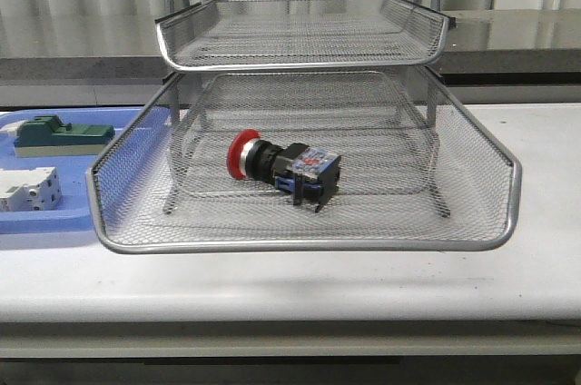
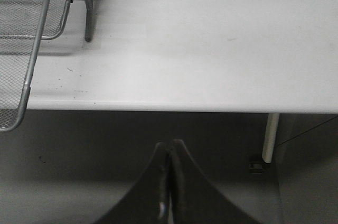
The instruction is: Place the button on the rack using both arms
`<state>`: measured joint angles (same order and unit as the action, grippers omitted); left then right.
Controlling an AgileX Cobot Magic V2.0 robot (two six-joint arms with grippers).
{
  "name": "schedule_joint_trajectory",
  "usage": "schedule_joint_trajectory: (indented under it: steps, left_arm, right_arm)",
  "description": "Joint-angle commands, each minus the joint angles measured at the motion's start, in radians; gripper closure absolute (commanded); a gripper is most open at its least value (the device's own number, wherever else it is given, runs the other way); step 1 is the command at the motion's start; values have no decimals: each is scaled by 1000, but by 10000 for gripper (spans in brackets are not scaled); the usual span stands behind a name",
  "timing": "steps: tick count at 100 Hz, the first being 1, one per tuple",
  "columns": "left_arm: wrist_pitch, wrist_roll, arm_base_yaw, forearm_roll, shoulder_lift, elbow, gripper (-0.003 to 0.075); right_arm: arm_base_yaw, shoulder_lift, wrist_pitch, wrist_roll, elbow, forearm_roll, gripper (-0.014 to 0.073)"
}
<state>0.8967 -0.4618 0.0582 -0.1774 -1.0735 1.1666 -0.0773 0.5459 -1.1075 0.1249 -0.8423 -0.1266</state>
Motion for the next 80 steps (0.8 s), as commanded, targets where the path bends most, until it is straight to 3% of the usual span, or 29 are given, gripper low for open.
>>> schedule_joint_trajectory:
  steps: [1,26,43,68,80]
  left_arm:
    - [-192,15,-19,-54,93,-104,226]
    - [-548,16,-19,-113,367,-467,226]
    - [-678,16,-19,-149,552,-663,226]
    - [-862,16,-19,-168,713,-805,227]
    - [-880,16,-19,-168,719,-816,227]
  right_arm:
    - [4,4,54,0,-22,-18,664]
    - [4,4,54,0,-22,-18,664]
    - [4,4,54,0,-22,-18,664]
    - [4,4,54,0,-22,-18,664]
    - [4,4,54,0,-22,-18,664]
